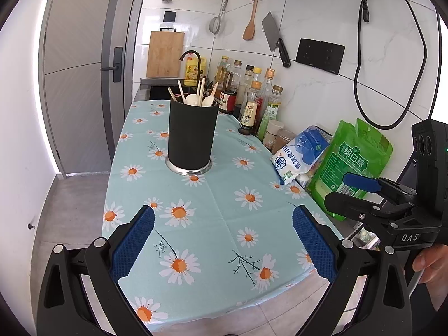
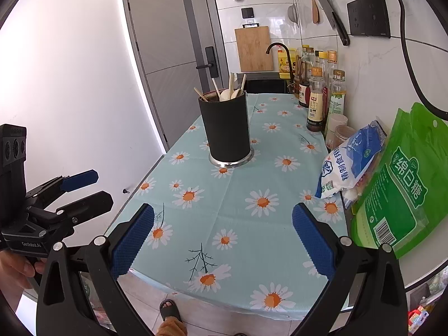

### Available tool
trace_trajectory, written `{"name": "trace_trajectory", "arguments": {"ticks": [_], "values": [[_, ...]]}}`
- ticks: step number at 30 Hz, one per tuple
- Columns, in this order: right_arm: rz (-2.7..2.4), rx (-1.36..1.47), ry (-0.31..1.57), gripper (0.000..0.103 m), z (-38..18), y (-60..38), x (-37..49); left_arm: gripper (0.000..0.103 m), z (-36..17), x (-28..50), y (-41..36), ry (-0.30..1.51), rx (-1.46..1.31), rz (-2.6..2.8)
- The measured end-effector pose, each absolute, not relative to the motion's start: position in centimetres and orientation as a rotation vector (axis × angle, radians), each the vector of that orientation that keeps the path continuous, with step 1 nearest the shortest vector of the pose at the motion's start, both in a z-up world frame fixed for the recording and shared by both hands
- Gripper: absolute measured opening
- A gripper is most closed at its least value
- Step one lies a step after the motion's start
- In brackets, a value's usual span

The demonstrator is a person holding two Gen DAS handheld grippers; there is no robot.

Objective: Organize utensils

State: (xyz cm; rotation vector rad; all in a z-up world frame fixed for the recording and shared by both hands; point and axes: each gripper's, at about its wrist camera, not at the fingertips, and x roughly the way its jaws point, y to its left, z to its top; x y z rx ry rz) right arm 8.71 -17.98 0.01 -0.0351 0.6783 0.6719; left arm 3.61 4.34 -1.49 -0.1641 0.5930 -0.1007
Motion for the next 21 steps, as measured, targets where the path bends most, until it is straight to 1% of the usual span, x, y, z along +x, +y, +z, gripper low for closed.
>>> {"name": "trace_trajectory", "arguments": {"ticks": [21], "values": [[0.668, -0.032, 0.687, 0.098, -0.02, -17.81, 9.35, 0.096, -1.64, 3.99, 4.53, 0.598, -0.168, -0.103]]}}
